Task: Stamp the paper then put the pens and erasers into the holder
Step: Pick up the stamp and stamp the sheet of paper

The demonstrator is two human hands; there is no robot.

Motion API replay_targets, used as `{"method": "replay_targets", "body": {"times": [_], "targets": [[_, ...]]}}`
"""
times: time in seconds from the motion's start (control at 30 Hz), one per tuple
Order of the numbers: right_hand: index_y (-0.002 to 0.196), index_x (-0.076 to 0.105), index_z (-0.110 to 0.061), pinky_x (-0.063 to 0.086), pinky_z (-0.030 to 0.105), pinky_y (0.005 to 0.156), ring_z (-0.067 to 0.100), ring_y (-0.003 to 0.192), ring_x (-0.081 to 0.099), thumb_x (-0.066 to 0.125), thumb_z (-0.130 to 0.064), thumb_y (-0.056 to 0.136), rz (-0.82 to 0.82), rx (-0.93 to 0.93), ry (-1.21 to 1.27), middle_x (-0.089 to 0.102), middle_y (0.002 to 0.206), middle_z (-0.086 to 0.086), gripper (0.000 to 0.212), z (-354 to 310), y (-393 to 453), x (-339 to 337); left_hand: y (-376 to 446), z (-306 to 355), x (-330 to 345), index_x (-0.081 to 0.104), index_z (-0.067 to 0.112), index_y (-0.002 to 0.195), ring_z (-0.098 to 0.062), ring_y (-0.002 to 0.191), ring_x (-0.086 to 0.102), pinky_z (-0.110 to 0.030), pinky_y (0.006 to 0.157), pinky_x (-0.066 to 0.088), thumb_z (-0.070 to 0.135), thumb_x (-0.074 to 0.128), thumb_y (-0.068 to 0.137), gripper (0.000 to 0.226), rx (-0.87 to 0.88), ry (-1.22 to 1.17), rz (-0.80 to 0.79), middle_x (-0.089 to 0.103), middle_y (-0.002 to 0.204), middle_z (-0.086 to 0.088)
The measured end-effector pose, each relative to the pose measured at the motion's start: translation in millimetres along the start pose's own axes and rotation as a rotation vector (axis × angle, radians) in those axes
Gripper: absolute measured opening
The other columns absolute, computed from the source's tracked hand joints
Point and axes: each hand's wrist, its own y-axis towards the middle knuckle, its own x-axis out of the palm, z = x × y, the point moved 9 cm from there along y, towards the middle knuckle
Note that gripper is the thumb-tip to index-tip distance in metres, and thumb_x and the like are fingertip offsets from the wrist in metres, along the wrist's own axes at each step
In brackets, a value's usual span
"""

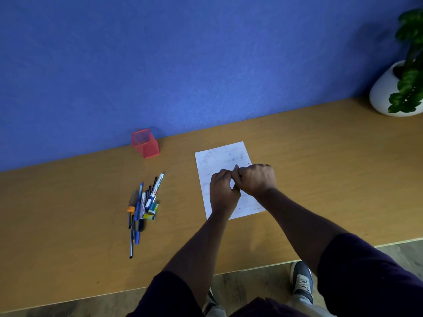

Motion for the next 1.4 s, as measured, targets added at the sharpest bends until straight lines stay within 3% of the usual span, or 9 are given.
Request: {"method": "replay_targets", "body": {"times": [0.1,0.27,0.4,0.5,0.77,0.97,1.13,1.3,1.4], "targets": [[0.040,0.046,-0.010,0.031,0.020,0.048,0.021,0.032,0.034,0.049,-0.030,0.091,-0.126,0.083,-0.036,0.027,0.034,-0.004,0.055,2,0,14,0,-8,7,0.068,0.008,0.087,-0.017,0.083,0.060,-0.029,0.076,0.050,0.001,0.069,0.083,0.008,-0.064,-0.092,-0.036,0.068,0.083,0.000],[0.044,0.045,-0.013,0.038,0.023,0.051,0.024,0.039,0.044,0.039,-0.034,0.096,-0.224,0.099,-0.048,0.030,0.038,-0.003,0.056,6,-4,22,-1,-12,14,0.071,0.010,0.089,-0.006,0.079,0.055,-0.015,0.072,0.041,-0.003,0.075,0.076,0.018,-0.069,-0.104,-0.094,0.068,0.086,0.006],[0.052,0.060,-0.012,0.032,0.023,0.049,0.025,0.041,0.044,0.040,-0.038,0.097,-0.209,0.047,-0.031,0.042,0.043,0.000,0.056,8,-5,23,-2,-11,16,0.072,0.010,0.092,-0.019,0.091,0.062,-0.032,0.080,0.051,0.002,0.072,0.083,0.012,-0.037,-0.076,-0.113,0.071,0.093,0.001],[0.053,0.062,-0.012,0.027,0.022,0.047,0.022,0.038,0.043,0.042,-0.040,0.096,-0.144,0.004,-0.002,0.047,0.042,-0.001,0.055,8,-4,19,-3,-9,16,0.072,0.011,0.097,-0.022,0.096,0.061,-0.035,0.083,0.052,0.005,0.069,0.087,0.011,-0.039,-0.061,-0.108,0.070,0.096,0.002],[0.039,0.043,-0.013,0.018,0.017,0.044,0.019,0.030,0.028,0.058,-0.036,0.088,0.052,0.017,0.045,0.033,0.033,-0.004,0.056,15,-3,-2,-2,6,13,0.066,0.005,0.083,-0.017,0.077,0.056,-0.039,0.063,0.050,-0.003,0.062,0.086,0.009,-0.017,-0.081,-0.070,0.058,0.079,0.002],[0.037,0.047,-0.011,0.025,0.018,0.043,0.023,0.028,0.034,0.061,-0.034,0.089,0.000,-0.026,0.014,0.038,0.031,0.000,0.059,14,-2,14,-6,-5,20,0.069,0.005,0.086,-0.022,0.084,0.060,-0.039,0.075,0.051,0.006,0.070,0.087,0.001,-0.044,-0.070,-0.106,0.066,0.084,-0.002],[0.036,0.053,-0.011,0.034,0.020,0.043,0.023,0.028,0.043,0.068,-0.032,0.087,-0.091,-0.135,-0.053,0.042,0.031,0.000,0.057,8,-3,25,-9,-16,25,0.072,0.009,0.086,-0.017,0.081,0.061,-0.035,0.074,0.052,0.010,0.076,0.084,0.004,-0.094,-0.095,-0.137,0.069,0.084,0.001],[0.051,0.064,-0.012,0.040,0.026,0.052,0.026,0.043,0.054,0.043,-0.039,0.101,-0.232,-0.239,-0.121,0.055,0.044,0.003,0.061,3,-9,36,-7,-30,38,0.072,0.018,0.095,-0.006,0.083,0.059,-0.014,0.070,0.044,0.017,0.081,0.081,0.016,-0.173,-0.174,-0.298,0.069,0.092,0.009],[0.056,0.065,-0.013,0.038,0.026,0.054,0.026,0.050,0.059,0.034,-0.041,0.103,-0.246,-0.242,-0.086,0.060,0.050,0.003,0.062,6,-12,37,-9,-40,40,0.070,0.025,0.099,-0.005,0.089,0.060,-0.015,0.073,0.043,0.024,0.080,0.083,0.019,-0.193,-0.153,-0.360,0.069,0.098,0.016]]}}
